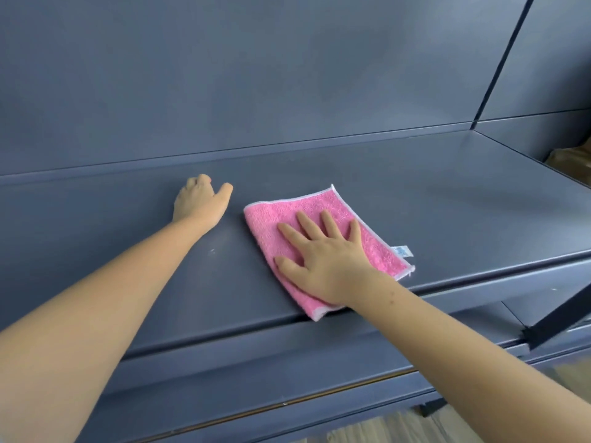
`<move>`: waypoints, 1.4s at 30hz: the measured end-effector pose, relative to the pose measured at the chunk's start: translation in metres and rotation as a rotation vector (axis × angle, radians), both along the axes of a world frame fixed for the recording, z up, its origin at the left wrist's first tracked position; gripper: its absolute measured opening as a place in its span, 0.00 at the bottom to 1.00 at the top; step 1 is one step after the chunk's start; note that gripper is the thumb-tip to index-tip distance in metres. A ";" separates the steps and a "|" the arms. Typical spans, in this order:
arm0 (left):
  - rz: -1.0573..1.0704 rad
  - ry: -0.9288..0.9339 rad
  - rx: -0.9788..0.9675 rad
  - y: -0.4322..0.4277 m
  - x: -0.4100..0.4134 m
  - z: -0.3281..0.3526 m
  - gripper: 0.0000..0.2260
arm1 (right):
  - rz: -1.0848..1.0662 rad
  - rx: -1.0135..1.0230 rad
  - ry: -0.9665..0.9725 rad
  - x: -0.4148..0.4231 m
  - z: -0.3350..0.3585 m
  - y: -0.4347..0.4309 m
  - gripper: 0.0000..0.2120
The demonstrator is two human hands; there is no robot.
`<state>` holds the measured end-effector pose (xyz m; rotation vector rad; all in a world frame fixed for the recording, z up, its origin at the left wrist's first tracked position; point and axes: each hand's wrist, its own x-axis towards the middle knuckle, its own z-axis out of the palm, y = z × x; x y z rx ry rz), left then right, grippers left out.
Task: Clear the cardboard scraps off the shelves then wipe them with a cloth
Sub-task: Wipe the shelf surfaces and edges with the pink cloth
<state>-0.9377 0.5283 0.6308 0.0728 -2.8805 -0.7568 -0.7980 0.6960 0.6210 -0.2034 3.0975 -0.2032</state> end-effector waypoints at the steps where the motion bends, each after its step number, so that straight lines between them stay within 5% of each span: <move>1: -0.002 0.003 0.007 0.000 0.000 0.000 0.23 | 0.021 -0.003 0.001 0.008 -0.001 0.004 0.30; 12: 0.050 -0.013 0.031 -0.020 0.038 0.001 0.23 | -0.065 0.050 -0.033 -0.032 0.006 0.047 0.29; 20: 0.206 -0.009 0.003 -0.049 0.073 -0.003 0.23 | 0.158 0.022 -0.054 -0.045 0.009 -0.043 0.29; 26: 0.195 0.009 0.005 -0.067 0.057 0.004 0.23 | 0.327 -0.015 -0.044 -0.005 0.002 -0.027 0.29; 34: 0.120 -0.010 0.013 -0.108 0.030 0.009 0.23 | 0.056 0.016 -0.040 -0.045 0.008 -0.054 0.28; 42: -0.055 -0.011 -0.027 -0.129 0.016 0.007 0.23 | 0.062 -0.002 -0.013 -0.034 0.004 -0.126 0.29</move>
